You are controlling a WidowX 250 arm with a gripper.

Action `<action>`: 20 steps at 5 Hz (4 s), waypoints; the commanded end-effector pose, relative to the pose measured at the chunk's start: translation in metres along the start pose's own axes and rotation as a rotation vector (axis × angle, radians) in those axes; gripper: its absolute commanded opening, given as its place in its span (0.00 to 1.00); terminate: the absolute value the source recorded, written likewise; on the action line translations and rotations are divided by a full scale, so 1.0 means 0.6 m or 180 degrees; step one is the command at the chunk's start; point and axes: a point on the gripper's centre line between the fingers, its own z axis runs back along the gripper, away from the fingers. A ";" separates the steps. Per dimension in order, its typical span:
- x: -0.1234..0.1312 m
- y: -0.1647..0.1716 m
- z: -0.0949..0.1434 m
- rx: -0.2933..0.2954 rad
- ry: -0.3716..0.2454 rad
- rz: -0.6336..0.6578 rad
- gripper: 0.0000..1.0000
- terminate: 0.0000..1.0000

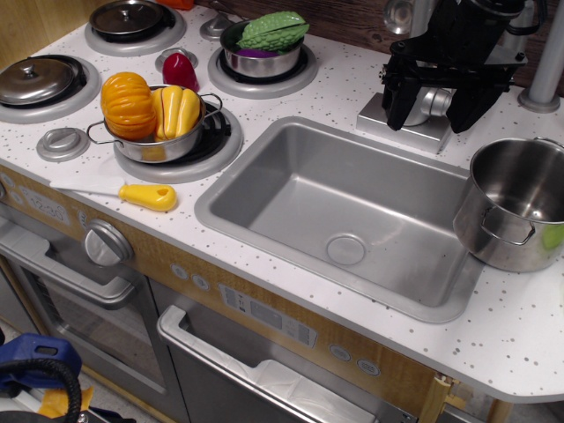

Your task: Put pot in sink

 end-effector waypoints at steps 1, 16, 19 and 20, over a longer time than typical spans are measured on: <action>0.000 0.000 0.000 0.0000 0.0000 0.0000 1.00 0.00; 0.076 0.090 -0.070 -0.0669 -0.0803 -0.1594 0.00 0.00; 0.046 0.095 -0.143 -0.1101 -0.0801 -0.1206 1.00 0.00; 0.046 0.095 -0.143 -0.1101 -0.0801 -0.1206 1.00 1.00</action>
